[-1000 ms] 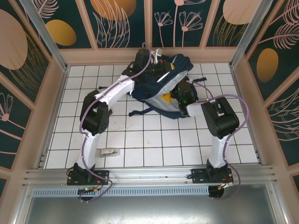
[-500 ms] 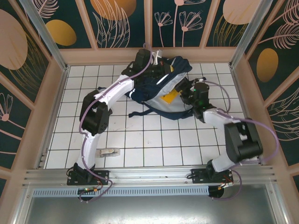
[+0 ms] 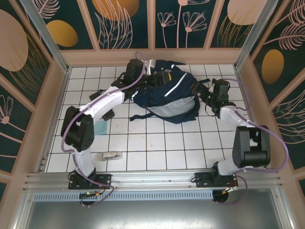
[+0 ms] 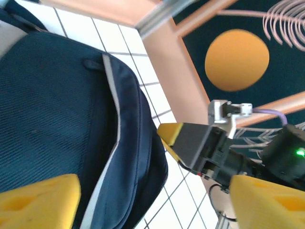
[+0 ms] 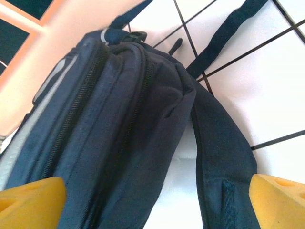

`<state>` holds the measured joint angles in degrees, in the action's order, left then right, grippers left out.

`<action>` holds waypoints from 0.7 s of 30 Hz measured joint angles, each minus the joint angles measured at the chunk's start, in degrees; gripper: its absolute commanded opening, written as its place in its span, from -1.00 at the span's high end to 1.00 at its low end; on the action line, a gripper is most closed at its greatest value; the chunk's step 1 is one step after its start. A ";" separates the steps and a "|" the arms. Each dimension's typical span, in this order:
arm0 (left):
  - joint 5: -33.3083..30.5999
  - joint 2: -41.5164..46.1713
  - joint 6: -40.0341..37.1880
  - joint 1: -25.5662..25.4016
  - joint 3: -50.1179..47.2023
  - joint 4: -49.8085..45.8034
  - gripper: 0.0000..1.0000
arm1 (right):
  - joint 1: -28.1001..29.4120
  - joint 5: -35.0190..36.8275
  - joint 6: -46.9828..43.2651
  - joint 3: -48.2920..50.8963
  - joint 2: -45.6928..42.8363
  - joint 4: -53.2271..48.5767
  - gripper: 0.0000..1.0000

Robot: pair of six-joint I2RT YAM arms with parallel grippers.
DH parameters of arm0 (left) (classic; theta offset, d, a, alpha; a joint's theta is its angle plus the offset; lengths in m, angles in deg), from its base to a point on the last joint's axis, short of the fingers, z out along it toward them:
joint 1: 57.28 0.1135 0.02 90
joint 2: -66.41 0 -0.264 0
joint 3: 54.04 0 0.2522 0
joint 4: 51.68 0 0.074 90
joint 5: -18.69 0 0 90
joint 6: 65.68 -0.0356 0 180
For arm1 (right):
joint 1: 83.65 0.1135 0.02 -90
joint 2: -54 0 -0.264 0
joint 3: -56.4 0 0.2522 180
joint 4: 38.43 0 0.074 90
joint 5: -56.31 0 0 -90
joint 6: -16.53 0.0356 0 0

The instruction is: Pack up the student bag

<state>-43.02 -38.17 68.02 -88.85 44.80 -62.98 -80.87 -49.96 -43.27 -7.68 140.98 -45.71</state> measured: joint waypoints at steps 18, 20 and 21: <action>-15.56 -7.15 7.17 6.49 -19.10 12.61 -0.87 | 4.92 -13.68 -0.96 5.11 8.57 9.27 -0.31; -15.80 -10.71 6.69 7.28 -14.86 14.05 -0.86 | 8.33 -13.20 0.44 8.83 5.46 10.40 -0.29; -15.87 -12.55 6.23 7.72 -12.48 14.51 -0.86 | 10.95 -12.74 1.64 10.62 4.07 11.30 -0.29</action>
<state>-58.88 -50.71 74.25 -81.14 32.32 -48.47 -69.92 -62.70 -41.63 2.94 145.05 -34.41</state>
